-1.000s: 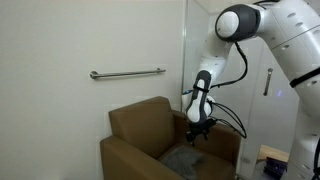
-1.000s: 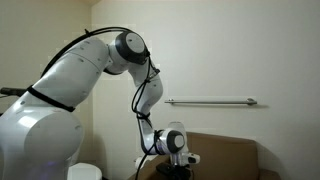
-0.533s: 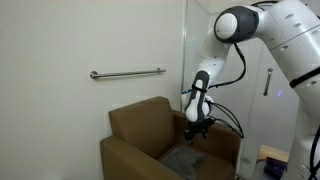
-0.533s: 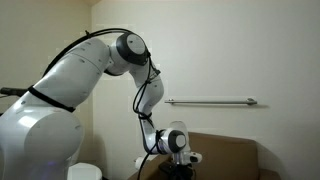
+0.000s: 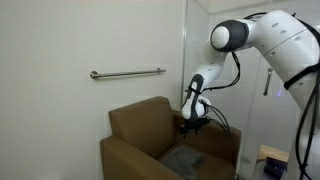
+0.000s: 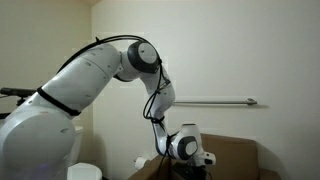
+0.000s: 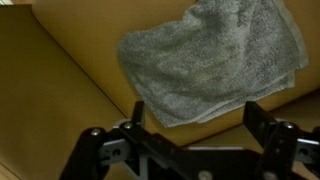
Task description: Pick the cloth and put it on the shoulder of the couch
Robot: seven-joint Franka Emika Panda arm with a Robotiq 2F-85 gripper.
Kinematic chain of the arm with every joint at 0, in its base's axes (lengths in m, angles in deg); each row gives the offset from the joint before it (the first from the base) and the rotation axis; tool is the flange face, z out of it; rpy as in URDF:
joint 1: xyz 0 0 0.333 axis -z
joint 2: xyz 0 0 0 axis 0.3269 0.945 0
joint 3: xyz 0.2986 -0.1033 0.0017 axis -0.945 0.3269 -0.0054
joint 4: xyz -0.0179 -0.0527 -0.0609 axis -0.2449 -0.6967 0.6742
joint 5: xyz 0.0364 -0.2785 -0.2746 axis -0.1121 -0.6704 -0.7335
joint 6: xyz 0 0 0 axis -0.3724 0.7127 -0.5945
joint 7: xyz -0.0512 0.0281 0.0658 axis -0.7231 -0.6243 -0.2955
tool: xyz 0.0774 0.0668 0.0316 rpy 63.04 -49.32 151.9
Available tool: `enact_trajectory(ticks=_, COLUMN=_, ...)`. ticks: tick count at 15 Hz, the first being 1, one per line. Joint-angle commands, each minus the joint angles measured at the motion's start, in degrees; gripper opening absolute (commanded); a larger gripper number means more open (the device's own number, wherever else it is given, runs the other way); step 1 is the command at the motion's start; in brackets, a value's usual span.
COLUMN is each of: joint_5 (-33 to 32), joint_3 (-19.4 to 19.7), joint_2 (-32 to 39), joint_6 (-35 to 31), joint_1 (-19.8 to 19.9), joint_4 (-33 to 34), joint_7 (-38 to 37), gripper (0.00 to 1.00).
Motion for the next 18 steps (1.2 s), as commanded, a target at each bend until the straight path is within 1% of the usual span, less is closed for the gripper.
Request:
enact_trajectory(ticks=1, joint_5=3.42, joint_3=-8.26, joint_2=2.89, joint_6=0.03, joint_1=10.14, joint_4=5.51, joint_7=12.67, gripper=1.00)
enact_trajectory(ticks=2, joint_5=3.22, joint_3=-9.03, joint_2=3.64, joint_6=0.34, joint_1=10.99, joint_4=6.59, joint_7=14.73, gripper=1.00)
enact_trajectory(ticks=4, joint_5=2.10, joint_3=-9.78, joint_2=4.40, joint_6=2.37, joint_1=13.95, joint_4=9.16, joint_7=19.74, gripper=1.00)
enact_trajectory(ticks=5, joint_5=1.63, joint_3=-9.24, joint_2=4.83, joint_6=3.32, joint_1=14.04, joint_4=10.23, joint_7=21.10, gripper=1.00)
enact_trajectory(ticks=8, joint_5=0.26, joint_3=-5.44, joint_2=5.87, joint_6=6.83, joint_1=12.24, joint_4=13.05, joint_7=22.66, gripper=1.00)
enact_trajectory(ticks=9, joint_5=-0.01, joint_3=-3.21, joint_2=5.84, joint_6=9.26, joint_1=10.77, joint_4=14.17, joint_7=21.25, gripper=1.00)
enact_trajectory(ticks=10, joint_5=1.95, joint_3=-5.30, joint_2=5.44, joint_6=6.41, joint_1=11.73, joint_4=12.42, joint_7=21.12, gripper=1.00)
enact_trajectory(ticks=12, joint_5=1.62, joint_3=-3.70, joint_2=5.78, joint_6=8.29, joint_1=11.14, joint_4=13.86, joint_7=20.92, gripper=1.00)
enact_trajectory(ticks=16, joint_5=1.54, joint_3=-3.50, joint_2=5.92, joint_6=8.49, joint_1=10.78, joint_4=14.09, joint_7=20.87, gripper=1.00)
enact_trajectory(ticks=18, joint_5=2.08, joint_3=-4.06, joint_2=6.86, joint_6=6.38, joint_1=10.55, joint_4=13.56, joint_7=20.54, gripper=1.00)
